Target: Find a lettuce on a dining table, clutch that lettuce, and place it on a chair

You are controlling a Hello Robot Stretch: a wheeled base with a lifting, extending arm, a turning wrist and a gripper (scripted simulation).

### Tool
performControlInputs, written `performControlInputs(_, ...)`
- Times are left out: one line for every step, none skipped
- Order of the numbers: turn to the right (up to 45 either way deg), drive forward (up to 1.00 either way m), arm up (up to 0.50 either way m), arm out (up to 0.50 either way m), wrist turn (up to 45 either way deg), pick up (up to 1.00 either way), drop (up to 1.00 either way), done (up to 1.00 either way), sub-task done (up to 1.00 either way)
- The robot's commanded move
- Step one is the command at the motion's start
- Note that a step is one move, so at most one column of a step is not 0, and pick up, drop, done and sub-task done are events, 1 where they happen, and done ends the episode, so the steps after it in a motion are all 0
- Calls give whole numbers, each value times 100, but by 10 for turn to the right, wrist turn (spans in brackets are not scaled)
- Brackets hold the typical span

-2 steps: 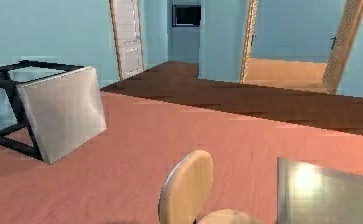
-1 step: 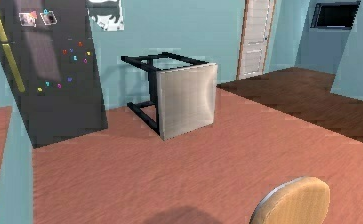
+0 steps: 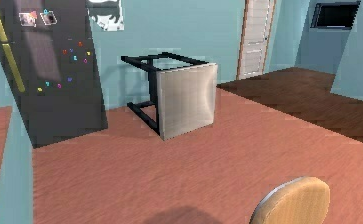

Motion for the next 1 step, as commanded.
performControlInputs(0,0,34,0,0,0,0,0,0)
